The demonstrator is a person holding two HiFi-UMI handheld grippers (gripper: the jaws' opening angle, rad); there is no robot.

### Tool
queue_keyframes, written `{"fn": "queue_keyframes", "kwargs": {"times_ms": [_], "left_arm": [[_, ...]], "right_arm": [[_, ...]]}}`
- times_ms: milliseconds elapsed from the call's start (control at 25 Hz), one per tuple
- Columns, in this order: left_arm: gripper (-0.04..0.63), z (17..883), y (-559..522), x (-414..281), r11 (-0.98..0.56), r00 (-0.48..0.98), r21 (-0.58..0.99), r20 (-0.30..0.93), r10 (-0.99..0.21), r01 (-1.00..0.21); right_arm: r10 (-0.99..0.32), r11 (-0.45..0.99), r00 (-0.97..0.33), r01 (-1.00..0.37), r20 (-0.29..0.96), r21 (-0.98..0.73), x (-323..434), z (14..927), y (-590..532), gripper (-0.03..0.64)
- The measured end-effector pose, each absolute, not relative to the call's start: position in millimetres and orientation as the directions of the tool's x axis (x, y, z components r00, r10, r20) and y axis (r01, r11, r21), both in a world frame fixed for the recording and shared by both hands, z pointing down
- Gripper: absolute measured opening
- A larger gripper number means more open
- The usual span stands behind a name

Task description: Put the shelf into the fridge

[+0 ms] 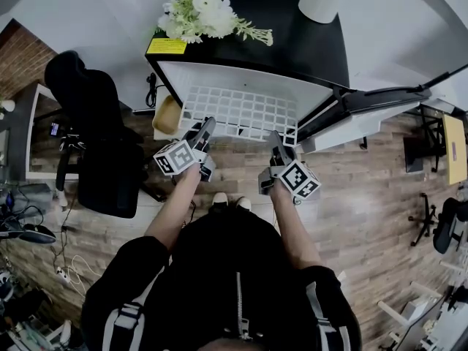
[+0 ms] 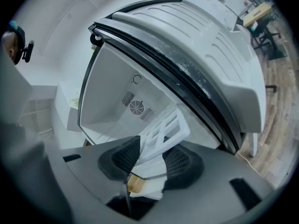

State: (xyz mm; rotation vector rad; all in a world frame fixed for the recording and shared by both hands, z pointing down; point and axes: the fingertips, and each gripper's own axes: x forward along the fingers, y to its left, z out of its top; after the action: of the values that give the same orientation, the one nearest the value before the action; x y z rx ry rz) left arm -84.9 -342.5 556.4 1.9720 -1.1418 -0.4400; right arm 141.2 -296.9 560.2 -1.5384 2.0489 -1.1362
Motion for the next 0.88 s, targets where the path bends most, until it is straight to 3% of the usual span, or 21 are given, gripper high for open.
{"fn": "queue_keyframes", "kwargs": {"times_ms": [240,880], "left_arm": [[0.147,551.6,-337.0,-82.1,-0.316,0.562,0.772,0.064,-0.825,-0.552],[0.141,551.8,-316.9,-84.3,-0.357,0.572,0.755,0.029,-0.820,-0.550]], "right_arm": [[-0.899,0.135,-0.405,-0.616,0.164,-0.776,133.4,563.8,-287.6,0.164],[-0.879,0.190,-0.447,-0.648,0.166,-0.738,114.0,571.2,-272.0,0.124]]}}
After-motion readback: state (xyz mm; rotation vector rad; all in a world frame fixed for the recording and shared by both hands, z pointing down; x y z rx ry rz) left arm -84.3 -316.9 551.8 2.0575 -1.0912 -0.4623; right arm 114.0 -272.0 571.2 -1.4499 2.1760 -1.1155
